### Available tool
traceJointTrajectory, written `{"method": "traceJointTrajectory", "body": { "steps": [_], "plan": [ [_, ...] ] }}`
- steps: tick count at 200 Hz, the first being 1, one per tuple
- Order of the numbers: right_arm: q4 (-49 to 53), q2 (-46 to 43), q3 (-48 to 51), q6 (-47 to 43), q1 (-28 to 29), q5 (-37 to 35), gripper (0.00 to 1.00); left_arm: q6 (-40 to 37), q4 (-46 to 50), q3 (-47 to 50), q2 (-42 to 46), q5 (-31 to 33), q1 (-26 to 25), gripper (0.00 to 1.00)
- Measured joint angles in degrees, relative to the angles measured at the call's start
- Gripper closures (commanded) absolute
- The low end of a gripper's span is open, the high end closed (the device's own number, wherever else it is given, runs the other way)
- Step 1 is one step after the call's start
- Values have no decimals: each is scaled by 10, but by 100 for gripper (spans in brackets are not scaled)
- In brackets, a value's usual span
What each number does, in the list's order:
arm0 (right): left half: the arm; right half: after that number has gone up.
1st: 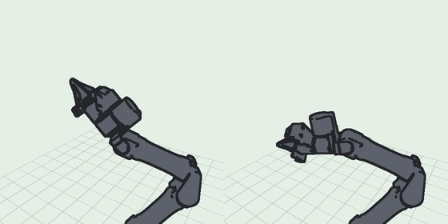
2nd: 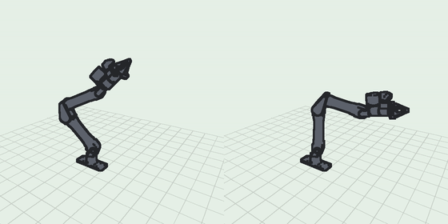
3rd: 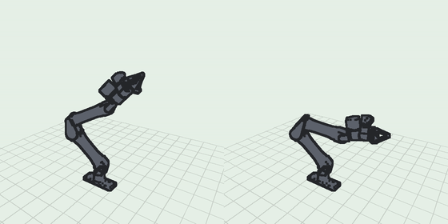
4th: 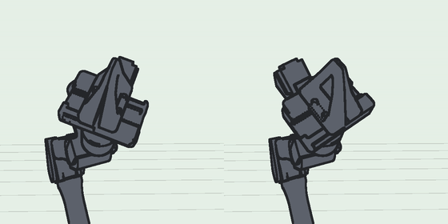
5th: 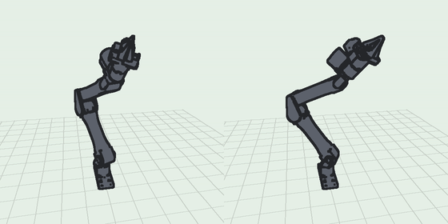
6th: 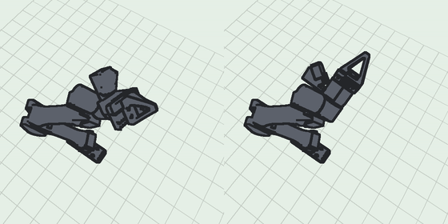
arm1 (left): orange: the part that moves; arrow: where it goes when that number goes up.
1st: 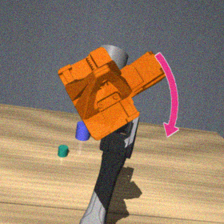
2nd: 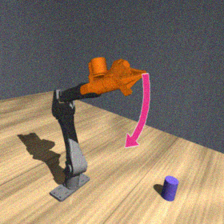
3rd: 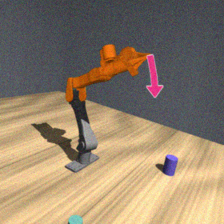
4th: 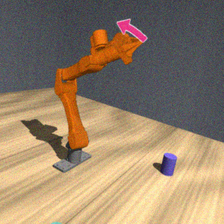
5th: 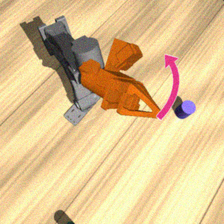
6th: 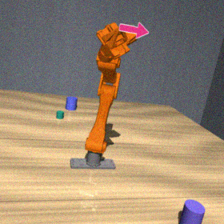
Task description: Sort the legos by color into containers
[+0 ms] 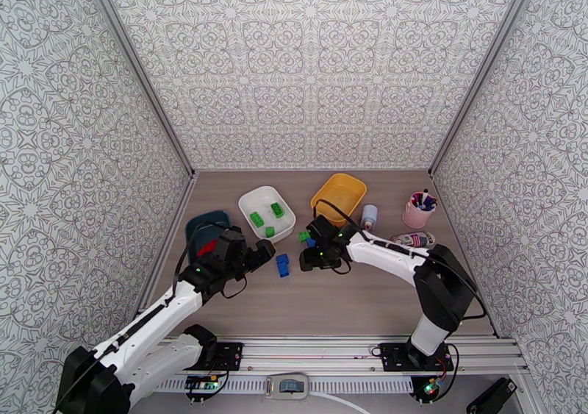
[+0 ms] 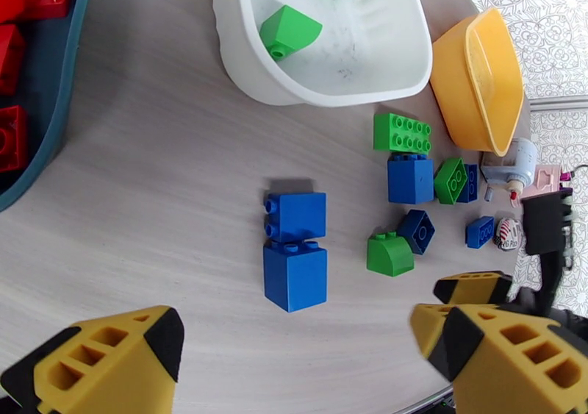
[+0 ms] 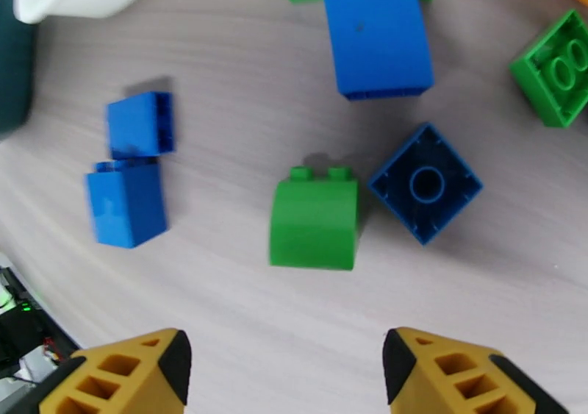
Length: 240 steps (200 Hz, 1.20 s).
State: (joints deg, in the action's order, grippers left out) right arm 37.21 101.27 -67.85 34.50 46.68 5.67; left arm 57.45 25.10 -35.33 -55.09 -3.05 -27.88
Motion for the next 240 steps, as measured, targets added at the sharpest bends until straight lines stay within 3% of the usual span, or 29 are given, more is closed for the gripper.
{"method": "traceJointTrajectory", "body": {
  "steps": [152,240],
  "plan": [
    [33,116,-92,-25,10,-87,50,24,2,28,41,14,-1,1],
    [38,116,-101,-28,10,-90,64,24,2,29,39,14,2,1]
  ]
}}
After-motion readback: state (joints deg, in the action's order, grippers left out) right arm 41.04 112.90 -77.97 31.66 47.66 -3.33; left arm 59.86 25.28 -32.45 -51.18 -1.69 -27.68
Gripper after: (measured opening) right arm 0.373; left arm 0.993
